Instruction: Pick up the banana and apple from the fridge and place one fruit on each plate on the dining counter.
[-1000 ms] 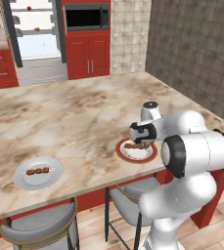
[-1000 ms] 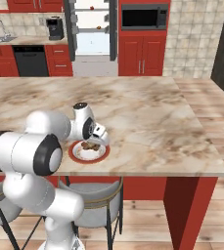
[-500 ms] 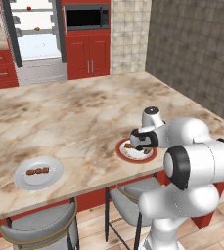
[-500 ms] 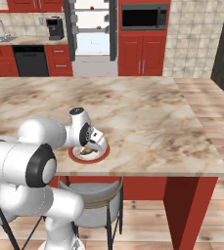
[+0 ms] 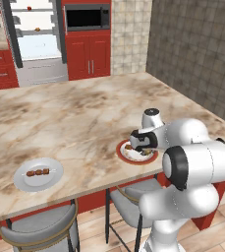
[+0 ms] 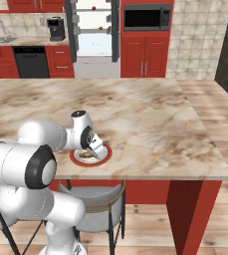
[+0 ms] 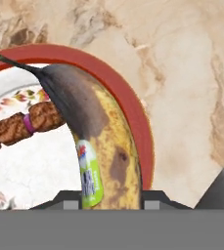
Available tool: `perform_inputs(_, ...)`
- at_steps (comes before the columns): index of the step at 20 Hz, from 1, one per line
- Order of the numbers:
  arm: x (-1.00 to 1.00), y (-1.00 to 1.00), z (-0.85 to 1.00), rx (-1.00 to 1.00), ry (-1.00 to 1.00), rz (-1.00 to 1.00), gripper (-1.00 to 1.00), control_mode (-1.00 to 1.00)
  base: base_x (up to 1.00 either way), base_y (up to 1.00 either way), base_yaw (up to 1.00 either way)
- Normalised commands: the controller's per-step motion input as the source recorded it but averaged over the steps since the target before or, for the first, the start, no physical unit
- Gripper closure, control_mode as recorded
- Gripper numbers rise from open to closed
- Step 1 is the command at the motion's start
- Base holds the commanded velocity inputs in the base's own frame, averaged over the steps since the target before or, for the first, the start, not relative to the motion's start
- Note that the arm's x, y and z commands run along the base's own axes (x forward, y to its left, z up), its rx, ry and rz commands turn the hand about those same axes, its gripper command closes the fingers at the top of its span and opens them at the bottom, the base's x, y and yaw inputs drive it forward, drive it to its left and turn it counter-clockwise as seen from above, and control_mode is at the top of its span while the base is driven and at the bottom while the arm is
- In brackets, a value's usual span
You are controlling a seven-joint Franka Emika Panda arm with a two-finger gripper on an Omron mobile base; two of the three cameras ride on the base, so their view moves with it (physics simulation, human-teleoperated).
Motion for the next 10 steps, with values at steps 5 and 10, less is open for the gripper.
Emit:
perform_inputs(5,0.0,0.31,-0.12,0.13,0.0,-0.33,1.0,-1.0,0.0,0.0,0.0)
perform_inputs(10,0.04,0.36,-0.09,0.0,-0.02,-0.16,1.0,-1.0,0.0,0.0,0.0)
